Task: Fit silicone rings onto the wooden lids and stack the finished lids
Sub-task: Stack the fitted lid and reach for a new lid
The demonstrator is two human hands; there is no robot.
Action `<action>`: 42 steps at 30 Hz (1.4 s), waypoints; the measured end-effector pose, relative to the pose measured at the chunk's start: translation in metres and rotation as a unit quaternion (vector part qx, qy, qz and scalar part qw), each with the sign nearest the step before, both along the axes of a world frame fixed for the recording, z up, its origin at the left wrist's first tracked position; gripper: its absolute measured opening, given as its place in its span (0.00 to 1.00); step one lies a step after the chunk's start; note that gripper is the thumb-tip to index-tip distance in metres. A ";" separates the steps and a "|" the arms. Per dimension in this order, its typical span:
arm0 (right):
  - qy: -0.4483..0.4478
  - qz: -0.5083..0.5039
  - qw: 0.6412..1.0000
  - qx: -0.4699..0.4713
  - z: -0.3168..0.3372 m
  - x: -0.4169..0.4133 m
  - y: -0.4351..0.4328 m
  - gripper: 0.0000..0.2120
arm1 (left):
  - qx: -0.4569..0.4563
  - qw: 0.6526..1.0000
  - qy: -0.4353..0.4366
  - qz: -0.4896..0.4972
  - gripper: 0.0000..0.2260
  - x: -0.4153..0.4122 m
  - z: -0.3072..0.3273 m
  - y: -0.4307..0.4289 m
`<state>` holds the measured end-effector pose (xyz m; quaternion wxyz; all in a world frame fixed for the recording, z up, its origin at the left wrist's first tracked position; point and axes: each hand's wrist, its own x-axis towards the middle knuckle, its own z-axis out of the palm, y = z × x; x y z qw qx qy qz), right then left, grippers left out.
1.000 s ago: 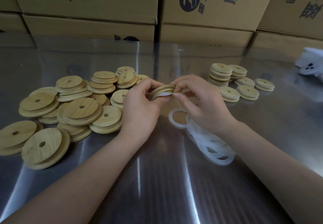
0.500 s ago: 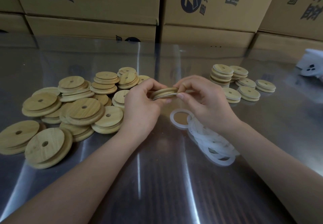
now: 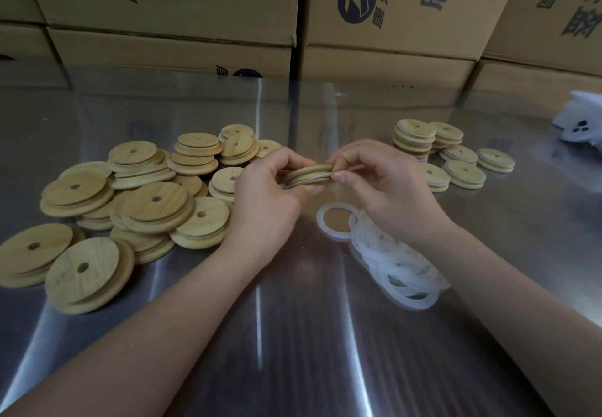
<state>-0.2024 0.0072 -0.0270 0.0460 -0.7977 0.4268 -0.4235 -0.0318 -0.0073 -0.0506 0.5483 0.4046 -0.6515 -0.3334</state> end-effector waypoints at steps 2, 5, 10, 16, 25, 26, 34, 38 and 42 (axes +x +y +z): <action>0.004 -0.001 1.000 -0.003 0.000 0.000 0.000 0.02 | 0.000 1.000 0.000 -0.001 0.12 0.000 0.000 0.001; 0.011 -0.002 1.000 -0.005 0.000 -0.001 -0.001 0.02 | -0.002 1.000 -0.004 -0.002 0.13 0.000 0.000 0.002; 0.014 -0.003 1.000 -0.004 0.000 -0.001 0.000 0.02 | -0.004 1.000 -0.007 -0.004 0.12 -0.001 -0.001 0.002; 0.008 -0.007 1.000 0.011 0.001 -0.002 0.000 0.02 | -0.004 1.000 -0.002 -0.015 0.13 0.000 -0.001 0.003; -0.029 -0.010 0.999 0.034 0.001 -0.001 0.001 0.02 | 0.004 1.000 0.008 -0.023 0.13 -0.001 -0.002 0.004; -0.038 -0.012 0.998 0.041 0.002 -0.001 0.001 0.02 | 0.006 1.000 0.008 -0.023 0.13 -0.002 -0.003 0.005; -0.157 -0.007 0.965 0.211 0.004 -0.004 -0.004 0.07 | 0.025 1.000 0.011 -0.014 0.14 -0.004 -0.003 0.005; -0.221 0.019 0.938 0.267 0.006 -0.007 -0.005 0.05 | 0.042 0.999 0.025 -0.013 0.11 -0.004 -0.004 0.004; -0.239 0.026 0.921 0.307 0.008 -0.009 -0.005 0.04 | 0.049 0.998 0.026 -0.017 0.10 -0.004 -0.004 0.004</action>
